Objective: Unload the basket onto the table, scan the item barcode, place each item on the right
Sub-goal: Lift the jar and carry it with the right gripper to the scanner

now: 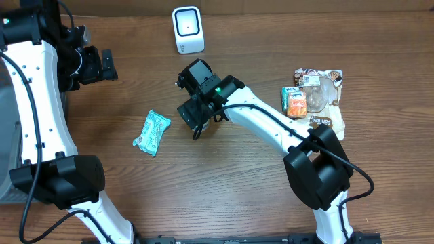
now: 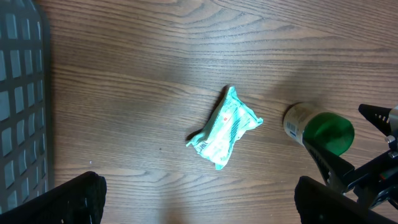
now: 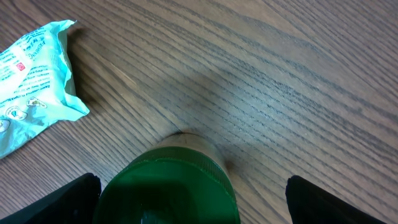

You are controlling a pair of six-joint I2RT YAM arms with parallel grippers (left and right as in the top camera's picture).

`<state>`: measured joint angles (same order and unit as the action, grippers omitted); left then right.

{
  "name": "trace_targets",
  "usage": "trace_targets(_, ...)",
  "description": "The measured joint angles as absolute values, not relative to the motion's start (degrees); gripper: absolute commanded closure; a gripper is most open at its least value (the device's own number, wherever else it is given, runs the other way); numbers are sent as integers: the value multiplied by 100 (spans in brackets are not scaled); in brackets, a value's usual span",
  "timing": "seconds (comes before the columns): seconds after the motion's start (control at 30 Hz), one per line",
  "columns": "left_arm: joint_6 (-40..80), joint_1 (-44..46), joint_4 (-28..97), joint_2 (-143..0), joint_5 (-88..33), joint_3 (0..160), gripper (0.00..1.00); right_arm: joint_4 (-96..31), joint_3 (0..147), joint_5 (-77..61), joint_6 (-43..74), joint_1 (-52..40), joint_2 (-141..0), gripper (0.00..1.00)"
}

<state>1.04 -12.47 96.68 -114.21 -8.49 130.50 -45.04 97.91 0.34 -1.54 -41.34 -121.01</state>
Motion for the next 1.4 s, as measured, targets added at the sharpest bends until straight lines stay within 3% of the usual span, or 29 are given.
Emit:
trace_targets(0.43, 104, -1247, 9668, -11421, -849, 13050, 0, -4525, 9791, 1, -169, -4134, -12300, 15)
trace_targets(0.8, 104, -1247, 9668, -11421, -847, 13050, 0, -4508, 9791, -10, -158, -4136, -12328, 36)
trace_targets(1.1, 104, -1247, 9668, -11421, -847, 13050, 1, -4805, 9876, 5, 5, -4136, -12328, 46)
trace_targets(1.4, 104, -1247, 9668, -11421, -849, 13050, 0, -5686, 10737, -593, 115, -4123, -12328, 47)
